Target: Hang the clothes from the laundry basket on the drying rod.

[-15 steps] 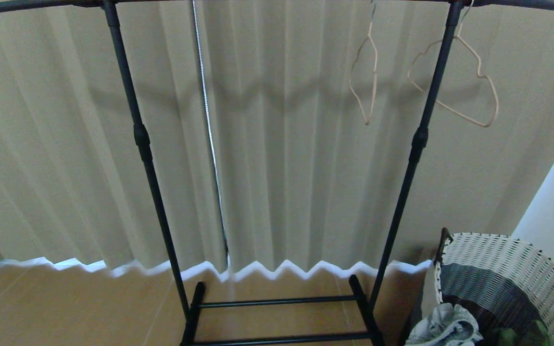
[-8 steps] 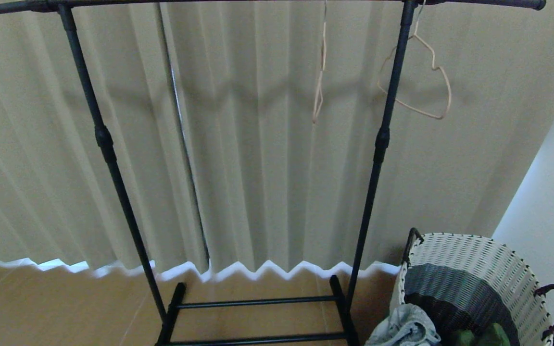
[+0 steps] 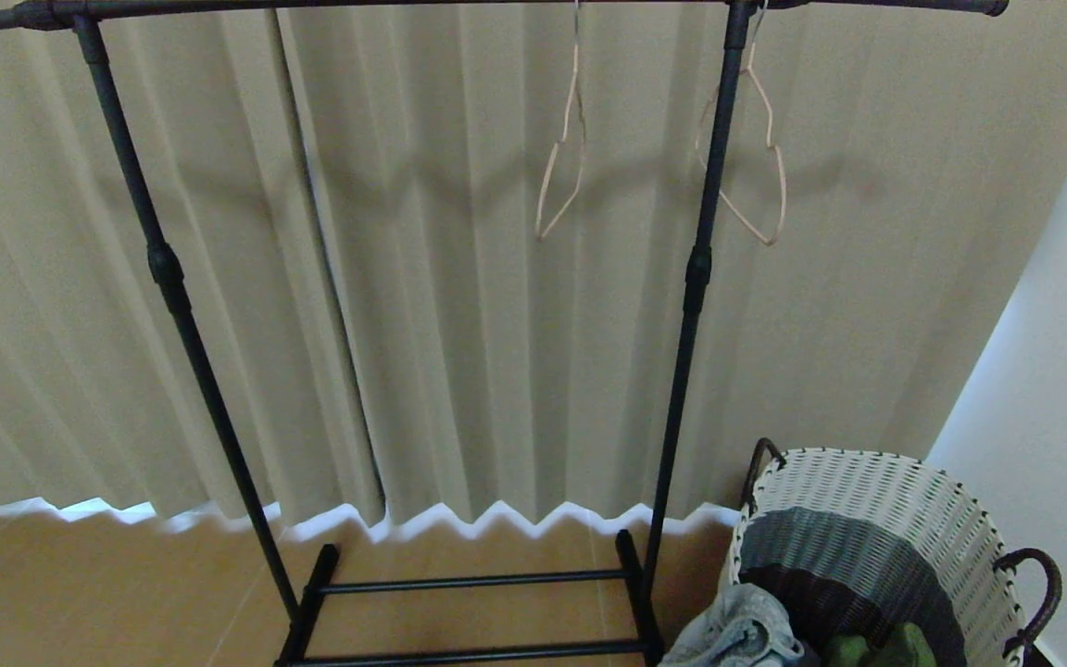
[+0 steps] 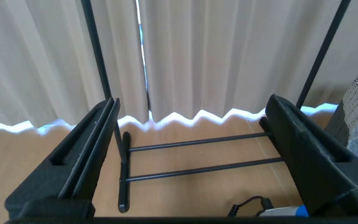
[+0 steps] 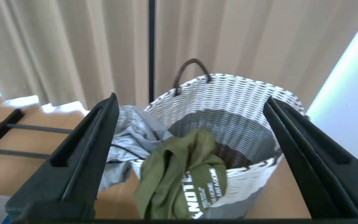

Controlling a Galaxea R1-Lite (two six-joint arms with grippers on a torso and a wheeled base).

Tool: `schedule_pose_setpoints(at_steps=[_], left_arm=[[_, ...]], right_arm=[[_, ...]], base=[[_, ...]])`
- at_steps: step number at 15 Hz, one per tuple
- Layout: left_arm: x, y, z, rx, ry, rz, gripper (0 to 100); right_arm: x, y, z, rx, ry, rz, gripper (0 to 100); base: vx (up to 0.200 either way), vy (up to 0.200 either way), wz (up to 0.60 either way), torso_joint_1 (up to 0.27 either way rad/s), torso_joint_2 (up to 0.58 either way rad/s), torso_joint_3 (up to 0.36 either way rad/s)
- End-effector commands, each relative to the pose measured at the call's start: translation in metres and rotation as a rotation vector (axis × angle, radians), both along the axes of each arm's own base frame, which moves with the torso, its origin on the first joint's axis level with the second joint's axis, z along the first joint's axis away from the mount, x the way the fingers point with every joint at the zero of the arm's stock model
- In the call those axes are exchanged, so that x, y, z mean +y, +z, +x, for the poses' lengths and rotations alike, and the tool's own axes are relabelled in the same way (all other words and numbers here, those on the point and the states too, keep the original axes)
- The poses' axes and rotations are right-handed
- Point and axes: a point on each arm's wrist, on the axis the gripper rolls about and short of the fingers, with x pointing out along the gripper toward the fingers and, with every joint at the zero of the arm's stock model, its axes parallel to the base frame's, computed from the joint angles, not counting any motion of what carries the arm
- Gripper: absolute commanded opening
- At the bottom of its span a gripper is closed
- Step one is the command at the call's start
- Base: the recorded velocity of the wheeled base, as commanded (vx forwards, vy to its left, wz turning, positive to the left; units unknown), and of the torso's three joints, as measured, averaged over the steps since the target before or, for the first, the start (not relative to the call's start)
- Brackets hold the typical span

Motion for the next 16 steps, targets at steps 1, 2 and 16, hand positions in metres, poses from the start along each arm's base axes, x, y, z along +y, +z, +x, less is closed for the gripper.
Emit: schedule_pose_setpoints(at_steps=[1, 2, 16], left_arm=[[0.000, 0.000, 0.000, -0.001, 0.000, -0.002, 100], [0.000, 0.000, 0.000, 0.001, 0.000, -0.002, 100], [0.000, 0.001, 0.000, -0.001, 0.002, -0.022, 100]], right_arm=[[0.000, 0.000, 0.000, 0.002, 0.001, -0.001, 100], [0.000, 0.000, 0.000, 0.002, 0.001, -0.001, 100], [0.000, 0.039, 0.080, 0.609, 0.061, -0.484, 100]], base=[[0.000, 0.000, 0.00, 0.000, 0.00, 0.000], [0.000, 0.000, 0.00, 0.000, 0.00, 0.000], [0.000, 0.000, 0.00, 0.000, 0.00, 0.000]])
